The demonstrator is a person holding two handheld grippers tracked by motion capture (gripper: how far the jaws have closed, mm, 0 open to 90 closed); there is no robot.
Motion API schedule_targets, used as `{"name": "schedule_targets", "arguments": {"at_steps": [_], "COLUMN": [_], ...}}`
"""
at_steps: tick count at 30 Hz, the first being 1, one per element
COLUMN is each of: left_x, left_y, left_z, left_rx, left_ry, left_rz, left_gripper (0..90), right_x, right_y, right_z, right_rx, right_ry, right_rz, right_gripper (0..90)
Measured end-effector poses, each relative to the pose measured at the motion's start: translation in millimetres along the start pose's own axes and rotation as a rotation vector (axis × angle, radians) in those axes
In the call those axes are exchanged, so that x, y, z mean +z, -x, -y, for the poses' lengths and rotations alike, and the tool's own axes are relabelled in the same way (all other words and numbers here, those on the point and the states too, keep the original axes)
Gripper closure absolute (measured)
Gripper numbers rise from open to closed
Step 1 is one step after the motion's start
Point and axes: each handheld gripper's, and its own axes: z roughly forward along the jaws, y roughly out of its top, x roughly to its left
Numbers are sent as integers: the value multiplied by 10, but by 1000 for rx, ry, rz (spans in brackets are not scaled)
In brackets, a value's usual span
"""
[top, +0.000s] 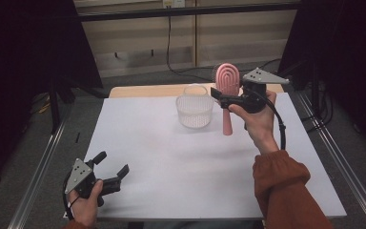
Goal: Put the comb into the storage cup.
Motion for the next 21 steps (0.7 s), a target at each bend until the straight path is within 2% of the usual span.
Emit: {"name": "schedule_targets", "arguments": {"at_steps": [11, 21], "left_x": [1, -2], "left_y": [-3, -9], "left_z": [2, 0], "left_rx": [-4, -4], "left_ry": [0, 2], "left_rz": [3, 1], "left_gripper": [30, 30], "right_x": [142, 328], "right_y": [-12, 3], "right_z": [-134, -193], "right_rx": [-16, -9], "right_ry": [14, 30], "right_rz": [-10, -19], "right_gripper": [197, 196]}}
